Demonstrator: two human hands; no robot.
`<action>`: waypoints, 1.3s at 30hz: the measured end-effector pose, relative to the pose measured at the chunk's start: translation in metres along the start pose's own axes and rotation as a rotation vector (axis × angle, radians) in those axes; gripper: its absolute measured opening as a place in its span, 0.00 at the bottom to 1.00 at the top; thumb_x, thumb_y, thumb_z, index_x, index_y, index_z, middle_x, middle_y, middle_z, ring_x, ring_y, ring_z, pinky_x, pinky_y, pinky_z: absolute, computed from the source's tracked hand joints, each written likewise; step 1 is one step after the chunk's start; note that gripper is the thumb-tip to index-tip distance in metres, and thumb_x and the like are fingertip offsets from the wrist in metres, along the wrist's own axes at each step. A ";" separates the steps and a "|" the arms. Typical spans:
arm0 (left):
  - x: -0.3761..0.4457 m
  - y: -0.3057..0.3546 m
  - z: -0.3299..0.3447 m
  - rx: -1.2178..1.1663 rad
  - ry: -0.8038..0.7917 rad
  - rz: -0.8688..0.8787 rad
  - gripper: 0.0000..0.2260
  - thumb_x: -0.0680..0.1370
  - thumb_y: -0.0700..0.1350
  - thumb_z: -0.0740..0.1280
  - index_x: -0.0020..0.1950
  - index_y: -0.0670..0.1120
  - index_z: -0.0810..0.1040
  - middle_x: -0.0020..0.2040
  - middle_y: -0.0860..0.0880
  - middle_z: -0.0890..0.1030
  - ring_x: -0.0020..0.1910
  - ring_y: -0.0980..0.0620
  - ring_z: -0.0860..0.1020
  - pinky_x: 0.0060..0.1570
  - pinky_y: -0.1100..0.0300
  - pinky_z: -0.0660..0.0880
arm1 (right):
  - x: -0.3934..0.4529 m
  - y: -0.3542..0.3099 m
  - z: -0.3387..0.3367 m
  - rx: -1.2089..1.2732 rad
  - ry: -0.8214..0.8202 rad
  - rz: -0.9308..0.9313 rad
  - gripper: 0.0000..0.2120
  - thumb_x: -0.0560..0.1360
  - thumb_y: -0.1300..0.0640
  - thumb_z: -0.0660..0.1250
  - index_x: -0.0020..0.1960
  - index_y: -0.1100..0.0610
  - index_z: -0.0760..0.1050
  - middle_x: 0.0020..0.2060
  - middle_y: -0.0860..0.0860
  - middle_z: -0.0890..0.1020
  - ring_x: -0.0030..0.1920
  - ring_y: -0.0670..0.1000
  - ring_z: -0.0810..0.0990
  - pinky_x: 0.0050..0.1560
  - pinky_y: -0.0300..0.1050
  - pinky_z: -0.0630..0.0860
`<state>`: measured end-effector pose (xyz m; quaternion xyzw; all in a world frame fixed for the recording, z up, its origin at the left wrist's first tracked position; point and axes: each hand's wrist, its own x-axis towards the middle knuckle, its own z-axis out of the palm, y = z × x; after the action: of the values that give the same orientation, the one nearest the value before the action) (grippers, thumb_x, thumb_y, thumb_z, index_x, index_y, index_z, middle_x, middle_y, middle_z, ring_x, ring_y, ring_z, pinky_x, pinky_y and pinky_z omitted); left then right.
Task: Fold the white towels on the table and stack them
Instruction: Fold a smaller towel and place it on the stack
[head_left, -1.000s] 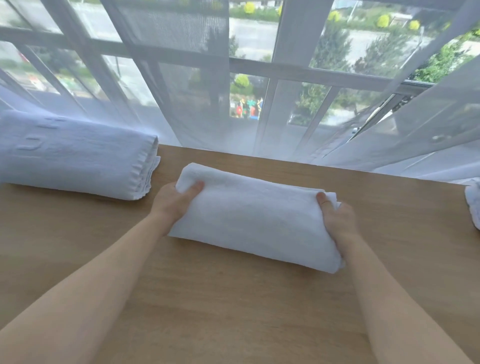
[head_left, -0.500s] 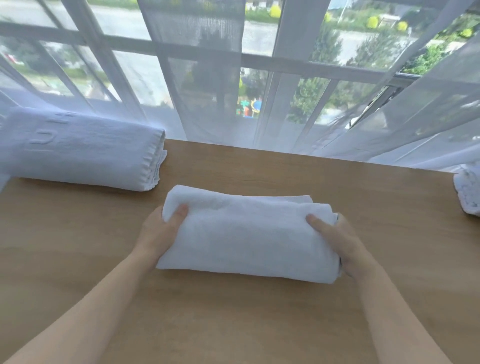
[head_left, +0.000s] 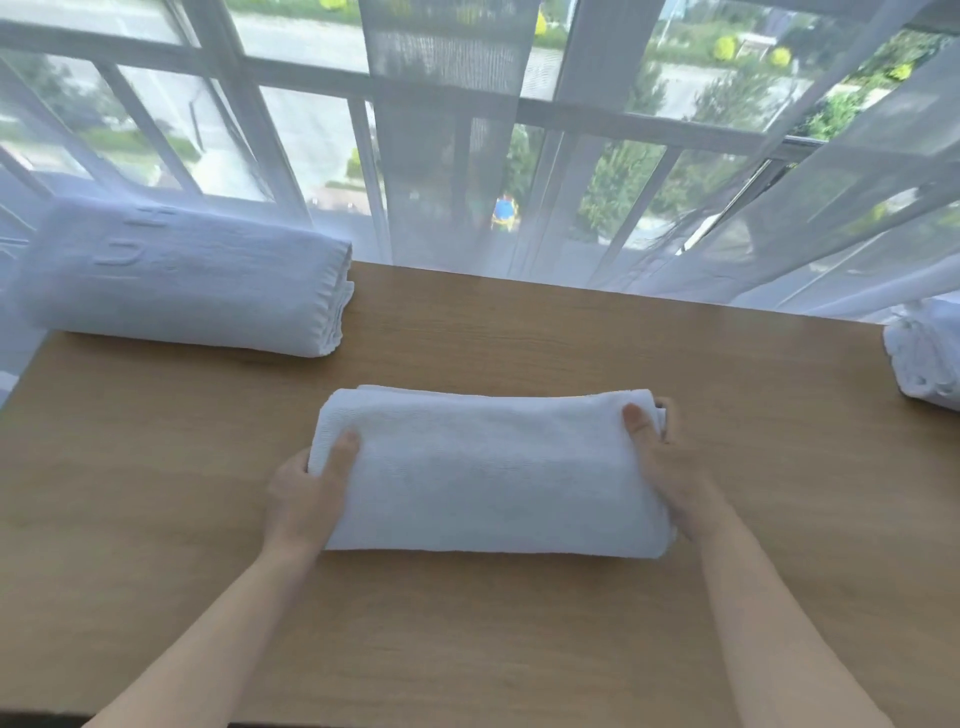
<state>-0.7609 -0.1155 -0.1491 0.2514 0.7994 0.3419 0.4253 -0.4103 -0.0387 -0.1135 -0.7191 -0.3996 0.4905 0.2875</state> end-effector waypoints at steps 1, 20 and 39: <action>-0.003 -0.004 0.000 -0.017 0.013 0.017 0.33 0.66 0.74 0.66 0.42 0.43 0.81 0.43 0.41 0.84 0.43 0.40 0.83 0.45 0.40 0.80 | 0.001 -0.001 -0.001 0.046 -0.006 -0.025 0.09 0.81 0.41 0.64 0.55 0.45 0.71 0.48 0.48 0.81 0.42 0.46 0.82 0.33 0.41 0.77; -0.006 0.025 0.053 0.978 -0.174 0.887 0.30 0.80 0.66 0.41 0.81 0.59 0.55 0.83 0.51 0.55 0.82 0.50 0.48 0.78 0.51 0.38 | -0.041 0.008 0.105 -1.070 -0.042 -0.497 0.32 0.78 0.37 0.36 0.81 0.41 0.51 0.81 0.47 0.53 0.81 0.51 0.48 0.79 0.54 0.38; 0.024 0.043 0.006 -0.022 -0.198 -0.404 0.48 0.60 0.75 0.71 0.67 0.41 0.75 0.58 0.45 0.81 0.56 0.42 0.80 0.62 0.45 0.75 | 0.015 0.018 0.018 -0.228 0.109 0.366 0.47 0.68 0.22 0.61 0.73 0.55 0.67 0.63 0.55 0.75 0.59 0.60 0.76 0.54 0.53 0.71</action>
<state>-0.7634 -0.0699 -0.1311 0.1137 0.7841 0.2319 0.5643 -0.4186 -0.0344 -0.1412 -0.8329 -0.2993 0.4466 0.1316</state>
